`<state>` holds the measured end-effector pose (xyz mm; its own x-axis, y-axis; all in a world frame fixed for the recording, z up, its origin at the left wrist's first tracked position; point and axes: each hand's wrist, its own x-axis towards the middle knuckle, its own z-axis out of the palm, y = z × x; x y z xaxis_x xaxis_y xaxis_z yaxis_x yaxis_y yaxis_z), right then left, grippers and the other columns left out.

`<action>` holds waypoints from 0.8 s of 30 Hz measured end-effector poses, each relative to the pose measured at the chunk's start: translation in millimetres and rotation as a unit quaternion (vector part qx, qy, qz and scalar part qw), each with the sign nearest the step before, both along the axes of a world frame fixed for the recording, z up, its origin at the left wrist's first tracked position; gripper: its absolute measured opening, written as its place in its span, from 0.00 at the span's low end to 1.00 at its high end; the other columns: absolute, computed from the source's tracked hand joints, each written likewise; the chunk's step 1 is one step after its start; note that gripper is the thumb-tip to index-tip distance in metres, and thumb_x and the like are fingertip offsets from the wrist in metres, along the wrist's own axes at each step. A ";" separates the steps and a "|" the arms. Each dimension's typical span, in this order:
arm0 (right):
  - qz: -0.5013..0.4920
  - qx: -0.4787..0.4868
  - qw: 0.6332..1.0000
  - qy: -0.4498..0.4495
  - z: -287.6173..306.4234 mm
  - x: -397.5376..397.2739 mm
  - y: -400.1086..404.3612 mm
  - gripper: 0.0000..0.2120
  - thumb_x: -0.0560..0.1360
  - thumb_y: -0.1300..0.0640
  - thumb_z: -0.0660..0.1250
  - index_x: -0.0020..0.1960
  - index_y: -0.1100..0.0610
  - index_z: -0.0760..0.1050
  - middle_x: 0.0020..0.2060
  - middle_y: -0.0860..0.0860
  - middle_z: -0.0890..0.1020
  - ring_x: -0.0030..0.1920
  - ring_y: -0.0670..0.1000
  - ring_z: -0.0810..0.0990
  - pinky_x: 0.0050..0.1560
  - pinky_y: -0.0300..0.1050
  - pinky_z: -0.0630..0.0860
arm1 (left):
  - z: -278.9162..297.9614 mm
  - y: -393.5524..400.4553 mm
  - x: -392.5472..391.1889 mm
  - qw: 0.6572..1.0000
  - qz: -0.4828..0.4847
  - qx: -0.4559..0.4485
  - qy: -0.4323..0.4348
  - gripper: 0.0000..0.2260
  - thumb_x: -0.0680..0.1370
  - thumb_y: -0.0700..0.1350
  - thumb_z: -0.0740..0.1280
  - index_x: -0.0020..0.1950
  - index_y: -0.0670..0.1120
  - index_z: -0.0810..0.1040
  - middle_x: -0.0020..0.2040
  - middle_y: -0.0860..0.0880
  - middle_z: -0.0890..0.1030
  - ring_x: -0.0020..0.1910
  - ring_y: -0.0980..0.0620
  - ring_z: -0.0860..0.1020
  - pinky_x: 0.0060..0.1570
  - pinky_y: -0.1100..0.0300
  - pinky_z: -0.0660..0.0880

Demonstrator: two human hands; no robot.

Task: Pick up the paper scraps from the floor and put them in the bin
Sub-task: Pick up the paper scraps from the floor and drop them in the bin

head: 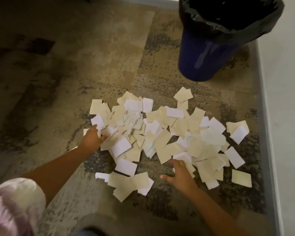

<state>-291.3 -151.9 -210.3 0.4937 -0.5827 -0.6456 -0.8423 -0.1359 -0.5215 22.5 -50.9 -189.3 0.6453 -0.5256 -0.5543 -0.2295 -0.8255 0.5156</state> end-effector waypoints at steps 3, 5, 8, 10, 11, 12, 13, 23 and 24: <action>0.049 -0.012 0.998 0.033 -4.5 20.0 26.2 0.34 0.68 0.43 0.72 0.68 0.55 0.66 0.67 0.54 0.66 0.67 0.55 0.67 0.65 0.47 0.68 | -24.2 36.3 19.2 0.997 -0.036 0.055 -0.028 0.39 0.68 0.64 0.66 0.70 0.40 0.67 0.67 0.39 0.72 0.65 0.38 0.72 0.62 0.48 0.71; 0.054 -0.011 0.997 0.062 -8.1 35.2 42.5 0.37 0.67 0.42 0.72 0.70 0.56 0.64 0.69 0.55 0.64 0.69 0.55 0.66 0.66 0.47 0.67 | -35.4 53.3 29.0 0.994 -0.046 0.081 -0.062 0.35 0.71 0.56 0.70 0.73 0.42 0.64 0.70 0.40 0.70 0.67 0.40 0.70 0.64 0.49 0.70; 0.060 -0.014 0.993 0.102 -16.9 54.0 62.7 0.38 0.67 0.42 0.73 0.70 0.56 0.62 0.69 0.55 0.64 0.69 0.55 0.65 0.66 0.47 0.68 | -38.1 66.6 37.0 0.988 -0.057 0.105 -0.096 0.34 0.71 0.51 0.72 0.73 0.43 0.63 0.69 0.40 0.70 0.66 0.40 0.70 0.64 0.49 0.70; 0.086 -0.048 0.986 0.138 -21.5 61.4 72.2 0.39 0.67 0.41 0.72 0.70 0.56 0.60 0.68 0.55 0.64 0.68 0.55 0.65 0.65 0.46 0.69 | -41.2 74.3 44.6 0.985 -0.064 0.128 -0.100 0.34 0.70 0.50 0.74 0.72 0.44 0.64 0.68 0.40 0.71 0.65 0.40 0.71 0.63 0.48 0.71; 0.095 -0.070 0.981 0.153 -23.1 63.4 75.1 0.39 0.68 0.41 0.71 0.70 0.56 0.59 0.67 0.55 0.64 0.68 0.54 0.65 0.64 0.46 0.69 | -44.0 78.4 49.0 0.983 -0.070 0.138 -0.099 0.34 0.69 0.50 0.74 0.72 0.45 0.65 0.68 0.41 0.70 0.66 0.41 0.70 0.64 0.48 0.70; 0.101 -0.091 0.977 0.162 -24.4 64.5 77.6 0.39 0.68 0.41 0.71 0.71 0.56 0.58 0.67 0.55 0.65 0.68 0.54 0.65 0.64 0.45 0.69 | -47.3 82.7 53.3 0.981 -0.072 0.154 -0.095 0.34 0.68 0.50 0.74 0.71 0.46 0.65 0.69 0.42 0.69 0.68 0.41 0.68 0.66 0.47 0.68; 0.103 -0.109 0.975 0.166 -26.2 65.1 79.4 0.39 0.69 0.41 0.70 0.71 0.56 0.58 0.67 0.55 0.65 0.68 0.54 0.66 0.64 0.45 0.69 | -49.8 86.7 57.1 0.977 -0.070 0.179 -0.092 0.34 0.68 0.51 0.74 0.71 0.48 0.66 0.71 0.44 0.68 0.70 0.42 0.66 0.68 0.46 0.65; 0.054 -0.100 0.982 0.151 -38.2 61.2 88.8 0.34 0.69 0.42 0.70 0.69 0.54 0.61 0.68 0.54 0.68 0.68 0.53 0.66 0.66 0.43 0.68 | -70.4 104.4 55.0 0.988 0.079 0.129 -0.004 0.31 0.68 0.39 0.75 0.68 0.40 0.67 0.64 0.37 0.74 0.62 0.37 0.74 0.60 0.46 0.73; 0.058 -0.099 0.981 0.156 -38.9 60.5 88.6 0.34 0.70 0.42 0.69 0.70 0.53 0.61 0.69 0.54 0.66 0.69 0.53 0.65 0.67 0.44 0.66 | -71.4 105.9 52.8 0.989 0.090 0.120 -0.019 0.29 0.68 0.39 0.74 0.67 0.40 0.68 0.63 0.37 0.74 0.61 0.37 0.74 0.60 0.45 0.73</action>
